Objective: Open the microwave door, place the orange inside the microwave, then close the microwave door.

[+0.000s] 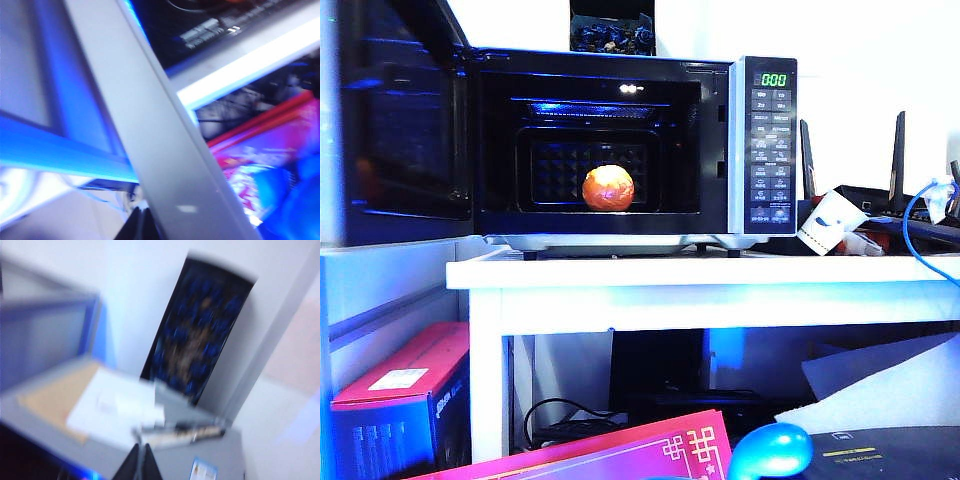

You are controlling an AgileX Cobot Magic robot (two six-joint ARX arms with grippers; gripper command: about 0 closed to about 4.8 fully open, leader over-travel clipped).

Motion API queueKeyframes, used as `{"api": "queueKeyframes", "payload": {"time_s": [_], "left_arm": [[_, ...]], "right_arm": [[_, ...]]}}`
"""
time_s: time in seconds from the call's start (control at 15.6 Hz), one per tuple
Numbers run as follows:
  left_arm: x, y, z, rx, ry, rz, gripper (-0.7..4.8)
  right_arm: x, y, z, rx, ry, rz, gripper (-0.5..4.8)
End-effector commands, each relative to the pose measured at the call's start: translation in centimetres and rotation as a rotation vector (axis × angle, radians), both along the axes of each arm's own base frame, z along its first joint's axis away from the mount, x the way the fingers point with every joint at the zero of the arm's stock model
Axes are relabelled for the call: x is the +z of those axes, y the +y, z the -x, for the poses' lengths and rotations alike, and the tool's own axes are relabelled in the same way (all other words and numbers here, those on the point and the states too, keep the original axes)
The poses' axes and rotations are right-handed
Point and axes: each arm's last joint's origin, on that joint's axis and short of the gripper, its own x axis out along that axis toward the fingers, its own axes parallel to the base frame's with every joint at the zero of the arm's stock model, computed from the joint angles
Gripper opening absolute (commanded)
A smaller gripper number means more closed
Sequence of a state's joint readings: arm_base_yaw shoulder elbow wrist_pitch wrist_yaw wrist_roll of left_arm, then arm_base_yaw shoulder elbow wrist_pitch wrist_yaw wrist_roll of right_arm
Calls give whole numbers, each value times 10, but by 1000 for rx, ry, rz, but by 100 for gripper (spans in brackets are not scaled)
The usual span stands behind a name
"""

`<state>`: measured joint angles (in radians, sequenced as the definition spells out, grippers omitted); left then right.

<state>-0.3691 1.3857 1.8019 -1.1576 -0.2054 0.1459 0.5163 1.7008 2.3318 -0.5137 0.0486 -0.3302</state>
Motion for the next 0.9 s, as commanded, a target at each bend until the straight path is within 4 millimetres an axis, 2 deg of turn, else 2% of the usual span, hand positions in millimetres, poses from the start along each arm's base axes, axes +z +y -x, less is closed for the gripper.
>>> {"api": "queueKeyframes", "payload": {"time_s": [0.06,0.51,0.71,0.9], "left_arm": [[-4,-7,-8,-94,35,72,-4],[-1,-23,-21,-332,6,283,-4],[-8,-29,-32,-357,23,297,-4],[-12,-40,-47,-468,8,373,-5]], "right_arm": [[16,-8,17,34,-71,-62,-4],[18,-10,20,36,-77,-65,-4],[20,-11,23,36,-86,-70,-4],[24,-13,26,36,-111,-84,-4]]}}
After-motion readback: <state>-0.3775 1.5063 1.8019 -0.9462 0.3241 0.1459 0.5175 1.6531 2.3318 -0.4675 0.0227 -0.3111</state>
